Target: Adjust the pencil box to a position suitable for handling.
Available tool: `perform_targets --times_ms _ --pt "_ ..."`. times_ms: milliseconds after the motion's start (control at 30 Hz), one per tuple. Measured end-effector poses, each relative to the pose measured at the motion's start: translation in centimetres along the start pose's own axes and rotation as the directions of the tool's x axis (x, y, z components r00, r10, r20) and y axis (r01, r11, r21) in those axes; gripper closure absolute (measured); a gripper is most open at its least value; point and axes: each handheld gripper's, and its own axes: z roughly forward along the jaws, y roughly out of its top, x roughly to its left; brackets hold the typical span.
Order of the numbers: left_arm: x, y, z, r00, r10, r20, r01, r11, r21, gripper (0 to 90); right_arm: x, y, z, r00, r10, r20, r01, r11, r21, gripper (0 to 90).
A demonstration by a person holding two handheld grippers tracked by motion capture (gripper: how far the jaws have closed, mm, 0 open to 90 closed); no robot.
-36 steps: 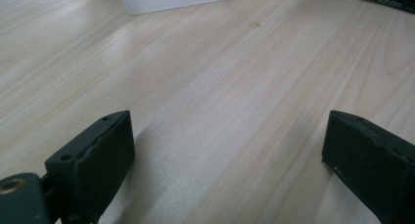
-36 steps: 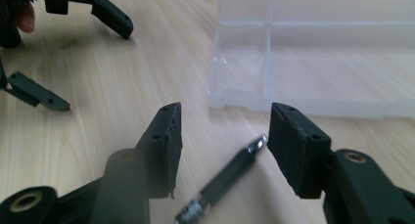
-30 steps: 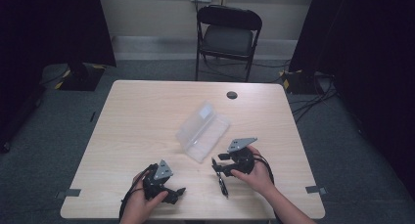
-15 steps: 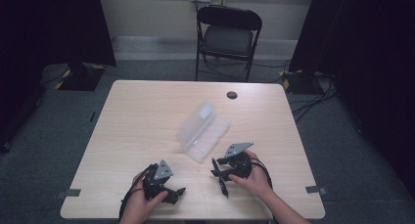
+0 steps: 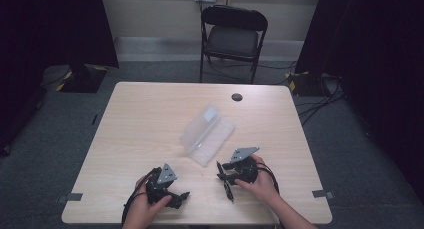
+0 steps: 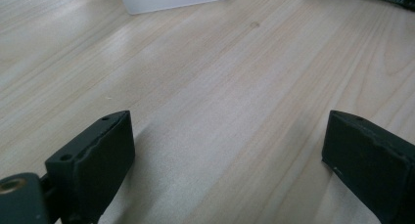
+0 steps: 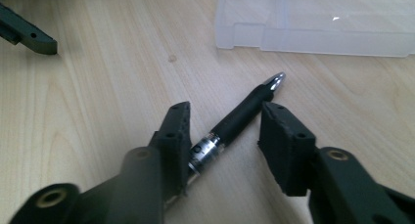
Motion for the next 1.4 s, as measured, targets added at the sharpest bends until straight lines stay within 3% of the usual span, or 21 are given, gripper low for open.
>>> perform_targets --times_ms 500,733,800,933,1000,1067,1100,1167,1200,1233,1333,1400 --pt "0.0 0.0 0.0 1.0000 0.001 0.000 -0.001 1.0000 0.000 5.0 -0.3 -0.2 -0.2 1.0000 0.004 -0.001 -0.004 1.000 -0.006 65.7" --pt "0.0 0.0 0.0 1.0000 0.001 0.000 -0.001 1.0000 0.000 5.0 -0.3 0.1 -0.1 0.9999 0.007 -0.014 -0.007 1.000 0.009 60.0" --pt "0.0 0.0 0.0 1.0000 0.000 0.000 0.000 1.0000 0.000 5.0 -0.6 0.4 -0.3 0.9994 0.017 -0.030 -0.017 1.000 -0.004 55.7" --pt "0.0 0.0 0.0 1.0000 0.001 0.000 -0.001 1.0000 0.000 5.0 -1.6 1.2 -0.9 0.9998 0.021 -0.006 -0.021 0.999 -0.042 49.0" --pt "0.0 0.0 0.0 1.0000 0.001 0.000 -0.001 1.0000 0.001 5.0 -3.2 2.3 -1.1 0.9987 -0.015 0.048 0.017 0.998 -0.055 41.5" --pt "0.0 0.0 0.0 1.0000 0.001 0.000 -0.001 1.0000 0.001 5.0 -4.3 3.0 -0.9 0.9977 -0.016 0.065 0.020 0.998 -0.057 36.4" --pt "0.0 0.0 0.0 1.0000 0.001 0.000 -0.001 1.0000 0.001 5.0 -4.6 3.3 -0.8 0.9968 -0.043 0.067 0.047 0.997 -0.064 36.5" --pt "0.0 0.0 0.0 1.0000 0.001 0.000 -0.001 1.0000 0.001 5.0 -5.0 4.1 -0.5 0.9920 -0.101 0.077 0.105 0.993 -0.061 33.1" --pt "0.0 0.0 0.0 1.0000 0.001 0.000 -0.001 1.0000 0.001 5.0 -5.0 4.1 -0.5 0.9920 -0.101 0.077 0.105 0.993 -0.061 33.1" --pt "0.0 0.0 0.0 1.0000 0.001 0.000 -0.001 1.0000 0.001 5.0 -5.0 4.8 0.2 0.9869 -0.145 0.070 0.148 0.988 -0.041 30.9" --pt "0.0 0.0 0.0 1.0000 0.001 0.000 -0.001 1.0000 0.001 5.0 -4.8 5.2 1.4 0.9744 -0.214 0.070 0.214 0.977 0.003 31.1" --pt "0.0 0.0 0.0 1.0000 0.001 0.000 -0.001 1.0000 0.001 5.0 -4.6 5.3 2.2 0.9738 -0.220 0.057 0.219 0.975 0.019 31.8"
